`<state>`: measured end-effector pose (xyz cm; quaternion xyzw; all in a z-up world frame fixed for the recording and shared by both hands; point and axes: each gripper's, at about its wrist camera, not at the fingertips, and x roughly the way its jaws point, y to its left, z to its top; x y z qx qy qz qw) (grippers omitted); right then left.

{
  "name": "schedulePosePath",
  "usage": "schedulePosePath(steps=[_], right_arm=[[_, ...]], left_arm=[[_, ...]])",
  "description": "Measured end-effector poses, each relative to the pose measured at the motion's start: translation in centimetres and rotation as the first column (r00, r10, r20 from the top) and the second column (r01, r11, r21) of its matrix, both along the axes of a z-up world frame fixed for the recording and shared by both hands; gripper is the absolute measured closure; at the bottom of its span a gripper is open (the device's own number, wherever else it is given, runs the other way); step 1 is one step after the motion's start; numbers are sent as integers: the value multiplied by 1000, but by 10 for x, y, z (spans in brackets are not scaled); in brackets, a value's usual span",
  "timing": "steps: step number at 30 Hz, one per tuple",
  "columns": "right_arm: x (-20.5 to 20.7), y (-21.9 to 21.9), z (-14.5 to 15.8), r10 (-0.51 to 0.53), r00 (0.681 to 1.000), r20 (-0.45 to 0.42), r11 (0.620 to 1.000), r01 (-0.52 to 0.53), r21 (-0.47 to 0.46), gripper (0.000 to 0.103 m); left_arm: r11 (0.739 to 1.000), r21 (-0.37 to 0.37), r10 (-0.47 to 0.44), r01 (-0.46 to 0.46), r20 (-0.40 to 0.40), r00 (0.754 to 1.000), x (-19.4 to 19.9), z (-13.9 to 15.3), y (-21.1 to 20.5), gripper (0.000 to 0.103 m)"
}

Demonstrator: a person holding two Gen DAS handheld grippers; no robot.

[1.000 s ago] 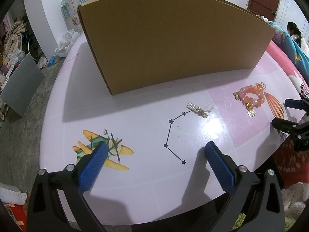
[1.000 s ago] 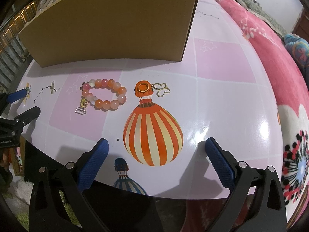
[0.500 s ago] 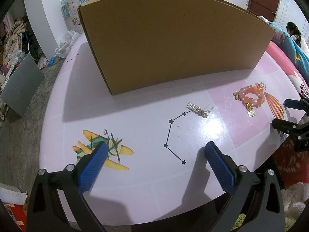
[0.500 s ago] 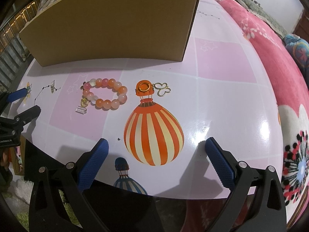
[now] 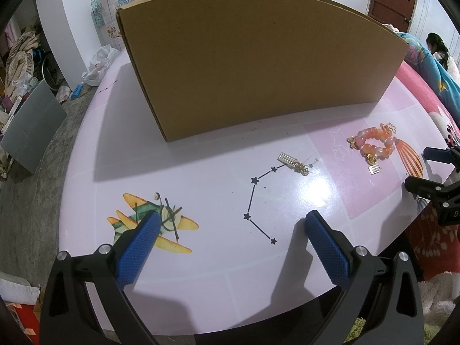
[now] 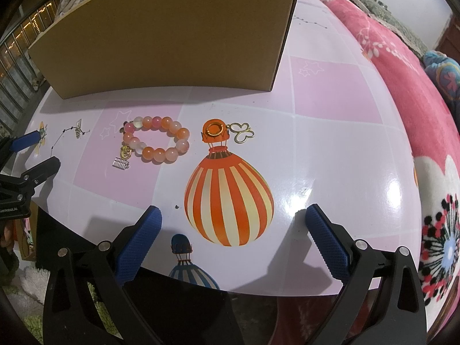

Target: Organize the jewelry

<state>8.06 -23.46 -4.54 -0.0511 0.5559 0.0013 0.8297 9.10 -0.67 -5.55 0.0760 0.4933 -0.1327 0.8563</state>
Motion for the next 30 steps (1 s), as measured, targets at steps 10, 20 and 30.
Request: schedulePosePath(steps=[10,20,30], right_arm=[[-5,-1,4,5,999,42,1000,-5,0,8],[-28,20,36,78,967,241,995,-91,47,8],[-28,36,35,73,965,250,951,-143,273,13]], left_arm=[[1000,0,0,0,1,1000,0,0,0,4],[999,-16,-28,28,53,998,2,11,-2,4],[985,-45,-157,167,180,971,7,33,-27,24]])
